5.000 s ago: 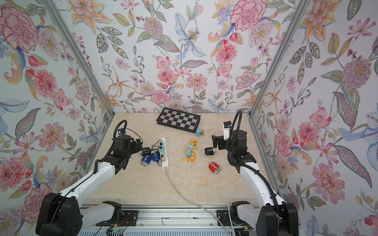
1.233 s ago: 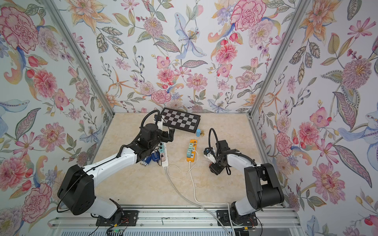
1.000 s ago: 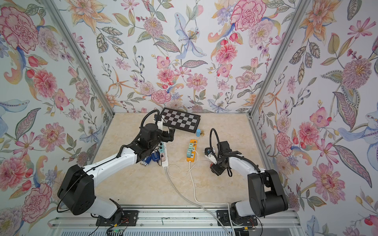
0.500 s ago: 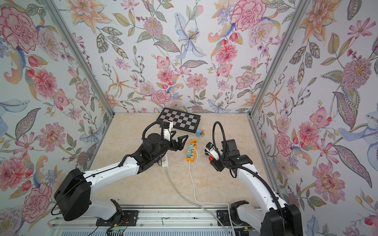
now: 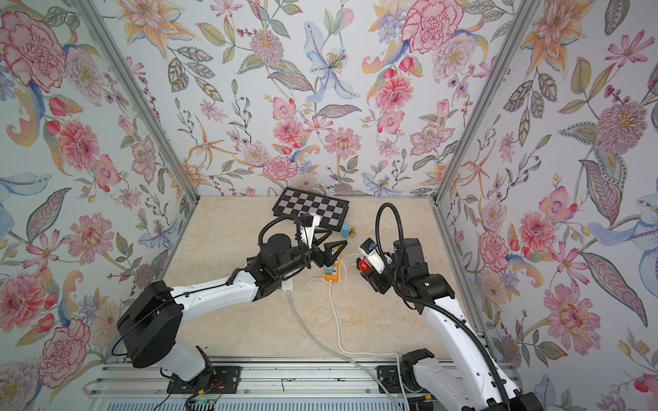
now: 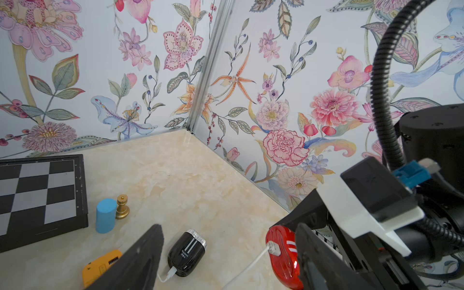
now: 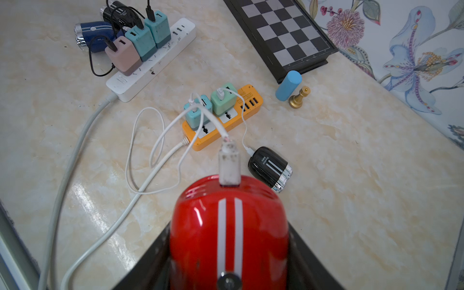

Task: Unplug the electric shaver
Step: Pick up the electric shaver from the center of the board, then remove the charging cable from the electric shaver.

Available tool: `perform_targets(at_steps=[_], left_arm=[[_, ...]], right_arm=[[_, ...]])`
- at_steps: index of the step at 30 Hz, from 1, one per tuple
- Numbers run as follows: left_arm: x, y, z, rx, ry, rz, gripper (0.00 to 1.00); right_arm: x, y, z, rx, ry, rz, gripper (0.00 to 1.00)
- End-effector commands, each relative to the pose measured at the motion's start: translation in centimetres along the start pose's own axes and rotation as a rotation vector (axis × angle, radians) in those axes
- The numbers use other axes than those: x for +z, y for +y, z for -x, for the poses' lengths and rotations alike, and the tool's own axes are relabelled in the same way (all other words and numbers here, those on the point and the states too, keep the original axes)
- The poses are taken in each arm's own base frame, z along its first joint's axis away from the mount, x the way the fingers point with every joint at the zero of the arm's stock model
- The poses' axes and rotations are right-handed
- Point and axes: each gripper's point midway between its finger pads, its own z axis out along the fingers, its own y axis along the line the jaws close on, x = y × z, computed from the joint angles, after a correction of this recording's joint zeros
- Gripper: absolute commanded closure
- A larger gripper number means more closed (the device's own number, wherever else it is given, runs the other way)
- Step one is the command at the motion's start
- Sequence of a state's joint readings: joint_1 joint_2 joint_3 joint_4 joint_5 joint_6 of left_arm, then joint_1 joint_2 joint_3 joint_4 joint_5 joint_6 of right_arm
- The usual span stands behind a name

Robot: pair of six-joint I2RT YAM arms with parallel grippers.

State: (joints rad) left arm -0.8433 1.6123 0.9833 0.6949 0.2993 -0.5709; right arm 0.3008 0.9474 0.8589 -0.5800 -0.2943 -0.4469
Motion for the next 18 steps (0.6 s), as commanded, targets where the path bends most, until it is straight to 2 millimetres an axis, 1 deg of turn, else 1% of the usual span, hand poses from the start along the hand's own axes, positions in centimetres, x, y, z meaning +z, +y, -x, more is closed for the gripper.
perform_targets(at_steps=[1,5,13,18], left_arm=[[0.9,-2.9,1.5,0.043,-0.038,-0.122,0.16],[1.2,-3.7,1.1,0.033,-0.024,-0.177,0.18],[0.9,-5.0,0.4,0.013,0.009,-0.256,0.21],[0.3,-5.8,-0.4,0.027,0.112,-0.282,0.21]], right_arm=[[-1.0,0.4,1.6,0.005,-0.052,0.017,0.4],[-1.2,-0.1,2.0,-0.002,-0.052,-0.004,0.4],[-1.0,-0.7,2.5,-0.04,-0.05,-0.016,0.4],[-0.8,-1.4,2.6,-0.055,-0.036,-0.028,0.4]])
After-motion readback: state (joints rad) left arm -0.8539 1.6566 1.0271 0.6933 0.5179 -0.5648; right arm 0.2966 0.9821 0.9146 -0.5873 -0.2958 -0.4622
